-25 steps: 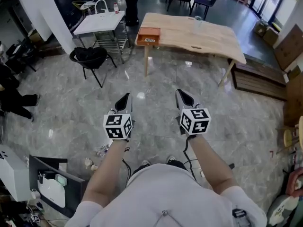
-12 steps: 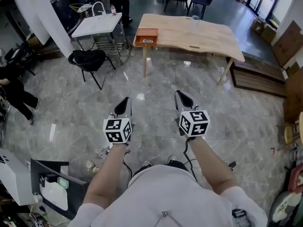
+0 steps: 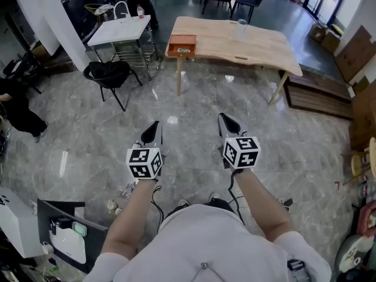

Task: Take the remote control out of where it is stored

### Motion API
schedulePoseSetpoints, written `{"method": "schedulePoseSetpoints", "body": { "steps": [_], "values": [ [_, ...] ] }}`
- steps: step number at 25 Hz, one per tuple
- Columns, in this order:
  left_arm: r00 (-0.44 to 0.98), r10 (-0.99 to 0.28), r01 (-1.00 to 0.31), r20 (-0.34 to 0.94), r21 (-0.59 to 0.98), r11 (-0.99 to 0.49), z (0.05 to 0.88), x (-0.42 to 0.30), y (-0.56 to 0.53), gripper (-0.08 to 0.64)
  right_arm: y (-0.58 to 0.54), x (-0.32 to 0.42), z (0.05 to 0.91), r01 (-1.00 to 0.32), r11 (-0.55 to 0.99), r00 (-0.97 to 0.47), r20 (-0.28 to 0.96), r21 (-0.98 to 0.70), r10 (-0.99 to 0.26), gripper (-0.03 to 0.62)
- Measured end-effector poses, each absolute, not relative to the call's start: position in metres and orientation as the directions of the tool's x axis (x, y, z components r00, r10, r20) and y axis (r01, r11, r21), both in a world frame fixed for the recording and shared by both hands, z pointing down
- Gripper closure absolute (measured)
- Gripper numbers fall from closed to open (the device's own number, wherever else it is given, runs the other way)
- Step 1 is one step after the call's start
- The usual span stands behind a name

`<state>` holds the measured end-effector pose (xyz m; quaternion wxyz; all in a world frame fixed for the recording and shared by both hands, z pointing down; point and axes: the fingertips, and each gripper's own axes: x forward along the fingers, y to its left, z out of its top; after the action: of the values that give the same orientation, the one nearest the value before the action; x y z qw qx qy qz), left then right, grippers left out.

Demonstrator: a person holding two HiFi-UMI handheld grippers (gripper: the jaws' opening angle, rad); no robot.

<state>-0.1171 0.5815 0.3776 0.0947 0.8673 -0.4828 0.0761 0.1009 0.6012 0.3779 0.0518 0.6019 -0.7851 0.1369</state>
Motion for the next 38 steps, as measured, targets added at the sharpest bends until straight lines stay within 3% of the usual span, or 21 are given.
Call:
{"method": "schedulePoseSetpoints", "body": {
  "steps": [21,38],
  "values": [
    [0.541,-0.811,-0.841,0.223,0.125,-0.527,0.393,-0.154,0.537,0.560,0.574,0.082,0.409,-0.974,0.155,-0.202,0.312,-0.168,-0.928,0.565],
    [0.462,-0.846,-0.886,0.266,0.115,-0.448,0.409,-0.079,0.321,0.560,0.335,0.151,0.429,-0.948,0.241,-0.301,0.337,-0.210,-0.892,0.565]
  ]
}}
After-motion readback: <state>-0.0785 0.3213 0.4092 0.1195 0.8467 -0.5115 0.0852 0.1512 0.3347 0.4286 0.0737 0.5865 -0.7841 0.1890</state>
